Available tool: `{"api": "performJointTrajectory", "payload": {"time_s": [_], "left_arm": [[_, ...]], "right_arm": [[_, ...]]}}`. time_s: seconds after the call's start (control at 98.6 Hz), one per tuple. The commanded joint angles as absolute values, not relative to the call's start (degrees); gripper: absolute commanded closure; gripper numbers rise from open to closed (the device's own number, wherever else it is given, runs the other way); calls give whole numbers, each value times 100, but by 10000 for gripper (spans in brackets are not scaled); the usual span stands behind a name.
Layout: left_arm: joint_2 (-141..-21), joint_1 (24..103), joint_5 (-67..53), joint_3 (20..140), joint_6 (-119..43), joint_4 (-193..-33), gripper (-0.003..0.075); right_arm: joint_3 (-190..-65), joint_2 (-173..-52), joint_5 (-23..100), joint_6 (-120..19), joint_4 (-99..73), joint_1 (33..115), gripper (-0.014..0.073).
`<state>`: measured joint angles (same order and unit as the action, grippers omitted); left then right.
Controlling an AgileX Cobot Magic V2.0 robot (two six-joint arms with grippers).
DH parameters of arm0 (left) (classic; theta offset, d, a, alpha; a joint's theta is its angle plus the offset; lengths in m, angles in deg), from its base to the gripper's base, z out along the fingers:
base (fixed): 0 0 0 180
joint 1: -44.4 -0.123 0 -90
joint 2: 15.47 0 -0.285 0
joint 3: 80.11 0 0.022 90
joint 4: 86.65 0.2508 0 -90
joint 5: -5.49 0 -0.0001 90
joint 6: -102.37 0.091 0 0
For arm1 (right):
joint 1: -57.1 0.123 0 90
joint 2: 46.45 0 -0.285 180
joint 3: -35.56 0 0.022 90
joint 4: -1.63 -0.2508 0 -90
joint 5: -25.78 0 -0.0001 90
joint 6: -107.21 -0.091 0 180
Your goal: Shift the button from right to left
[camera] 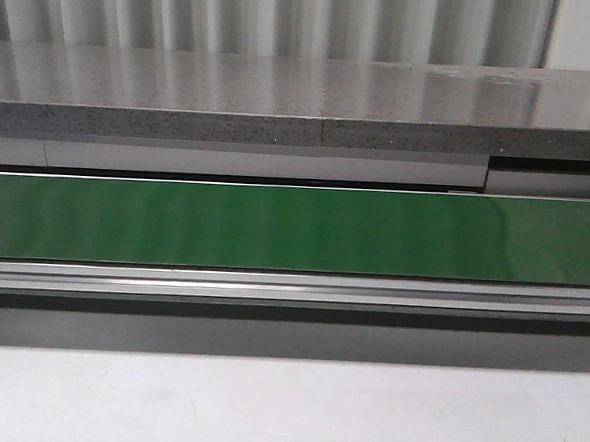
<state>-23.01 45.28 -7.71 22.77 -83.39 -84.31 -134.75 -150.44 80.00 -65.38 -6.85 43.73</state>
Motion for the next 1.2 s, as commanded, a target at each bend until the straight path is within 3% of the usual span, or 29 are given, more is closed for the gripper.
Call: {"api": "performJointTrajectory", "payload": {"time_s": [0.0, 0.101, 0.203, 0.274, 0.426, 0.76, 1.034, 1.186], "left_arm": [[-2092, 4531, -350, 2134, -8395, -8431, 740], [-2092, 4531, -350, 2134, -8395, -8431, 740], [-2092, 4531, -350, 2134, -8395, -8431, 740], [-2092, 4531, -350, 2134, -8395, -8431, 740], [-2092, 4531, -350, 2134, -8395, -8431, 740], [-2092, 4531, -350, 2134, -8395, -8431, 740], [-2092, 4531, -350, 2134, -8395, -8431, 740], [-2092, 4531, -350, 2134, -8395, -8431, 740]], "right_arm": [[-13613, -14910, 7876, -6555, -706, 4370, 406], [-13619, -14910, 7913, -6555, -739, 4370, 333], [-13631, -14910, 7892, -6555, -771, 4370, 137], [-13631, -14904, 7861, -6555, -817, 4370, 46], [-13631, -14881, 7840, -6541, -874, 4380, 42], [-13631, -13985, 7864, -6410, -905, 5007, 228], [-13622, -13089, 7910, -6410, -899, 5401, 669], [-13557, -12590, 7885, -6415, -909, 5504, 659]]}}
